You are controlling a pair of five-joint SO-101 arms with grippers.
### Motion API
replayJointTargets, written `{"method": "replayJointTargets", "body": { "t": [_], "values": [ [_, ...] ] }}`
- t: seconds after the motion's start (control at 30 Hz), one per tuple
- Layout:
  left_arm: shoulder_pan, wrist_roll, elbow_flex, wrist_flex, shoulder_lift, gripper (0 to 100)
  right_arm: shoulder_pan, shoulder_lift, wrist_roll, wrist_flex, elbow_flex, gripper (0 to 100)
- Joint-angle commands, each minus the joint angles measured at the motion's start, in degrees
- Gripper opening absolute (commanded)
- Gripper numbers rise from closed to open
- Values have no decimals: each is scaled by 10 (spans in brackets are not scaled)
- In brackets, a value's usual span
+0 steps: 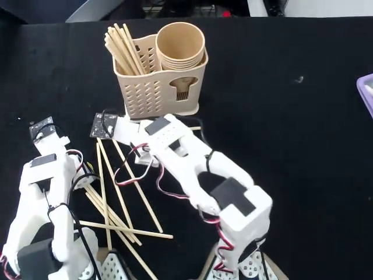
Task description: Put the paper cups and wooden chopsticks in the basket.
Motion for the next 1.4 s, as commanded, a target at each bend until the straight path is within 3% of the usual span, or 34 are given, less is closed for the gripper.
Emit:
{"method": "replayJointTargets", "body": {
  "t": [0.0,0.23,0.47,0.63,0.87,1.03,1.1,1.37],
  "values": [
    [-4,-4,0,-11,-4,199,12,12,9,3,-51,335],
    [-4,-4,0,-11,-4,199,16,51,11,97,-105,315],
    [-4,-4,0,-10,-4,199,16,42,7,129,-112,8],
    [-4,-4,0,-10,-4,199,11,-15,4,169,-112,11],
    [-50,-4,-4,-11,-11,199,3,-55,-99,134,-111,22],
    [-95,-3,-20,-8,-9,199,-4,0,-90,81,-105,282],
    [-97,-4,-20,-8,-7,199,-4,29,-59,74,-120,322],
    [-96,-3,-22,-8,-5,199,-6,128,-41,114,-199,152]
  ]
}}
